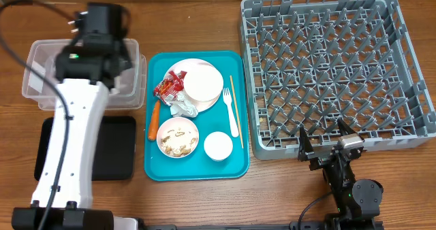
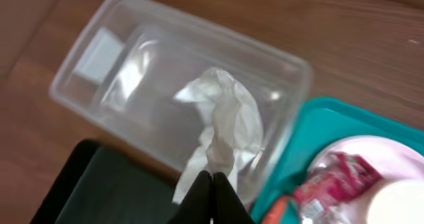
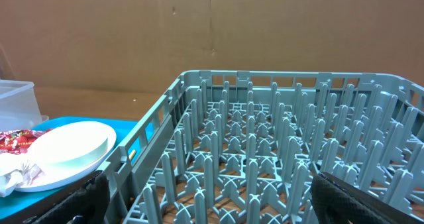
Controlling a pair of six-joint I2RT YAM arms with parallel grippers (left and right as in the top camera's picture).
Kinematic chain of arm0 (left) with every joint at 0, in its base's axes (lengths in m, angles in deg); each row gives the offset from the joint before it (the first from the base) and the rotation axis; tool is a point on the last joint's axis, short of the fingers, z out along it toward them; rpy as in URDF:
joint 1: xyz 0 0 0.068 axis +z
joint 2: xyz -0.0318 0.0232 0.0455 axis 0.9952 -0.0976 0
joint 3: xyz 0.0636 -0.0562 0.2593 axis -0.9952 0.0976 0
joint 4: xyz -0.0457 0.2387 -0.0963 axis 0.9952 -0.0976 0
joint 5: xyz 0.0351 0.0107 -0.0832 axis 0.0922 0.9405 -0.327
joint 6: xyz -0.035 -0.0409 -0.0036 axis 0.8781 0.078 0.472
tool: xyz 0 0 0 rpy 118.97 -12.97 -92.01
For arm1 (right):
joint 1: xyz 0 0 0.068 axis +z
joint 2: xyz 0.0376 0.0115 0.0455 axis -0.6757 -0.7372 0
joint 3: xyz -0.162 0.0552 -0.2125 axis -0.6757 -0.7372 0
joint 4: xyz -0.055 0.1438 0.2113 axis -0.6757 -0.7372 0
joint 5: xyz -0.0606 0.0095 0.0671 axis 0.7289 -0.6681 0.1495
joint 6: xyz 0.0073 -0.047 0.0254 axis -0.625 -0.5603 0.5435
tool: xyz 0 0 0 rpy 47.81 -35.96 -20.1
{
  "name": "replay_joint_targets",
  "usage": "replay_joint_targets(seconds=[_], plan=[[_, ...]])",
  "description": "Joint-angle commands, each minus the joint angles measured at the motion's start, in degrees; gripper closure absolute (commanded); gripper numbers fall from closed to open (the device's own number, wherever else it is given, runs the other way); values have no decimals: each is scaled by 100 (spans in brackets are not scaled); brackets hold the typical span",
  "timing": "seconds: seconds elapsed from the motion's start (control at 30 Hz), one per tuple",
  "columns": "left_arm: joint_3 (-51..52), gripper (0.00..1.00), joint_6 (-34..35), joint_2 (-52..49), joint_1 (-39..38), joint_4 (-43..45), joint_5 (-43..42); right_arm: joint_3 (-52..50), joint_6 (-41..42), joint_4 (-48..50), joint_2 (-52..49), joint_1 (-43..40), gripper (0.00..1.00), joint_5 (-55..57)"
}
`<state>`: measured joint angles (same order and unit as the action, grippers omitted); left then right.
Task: Sort waste into correct bins and load items into the dishwasher
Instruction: 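Carry the tissue left and release it into the clear plastic bin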
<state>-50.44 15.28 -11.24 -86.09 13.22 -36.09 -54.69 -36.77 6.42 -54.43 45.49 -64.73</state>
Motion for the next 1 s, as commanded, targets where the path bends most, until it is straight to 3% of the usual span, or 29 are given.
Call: replay_joint_targets(seconds=[0.0,0.27,0.97], plan=[[-85,96,262,85,413,-127,-216,-61,-20,31,50,-28,0,50],[-15,96,267,-339,933,-129,-262,-61,-20,31,50,-28,0,50],[-15,96,212,-2251,1180,616,-671,-61,-20,31,50,-28,0,50]])
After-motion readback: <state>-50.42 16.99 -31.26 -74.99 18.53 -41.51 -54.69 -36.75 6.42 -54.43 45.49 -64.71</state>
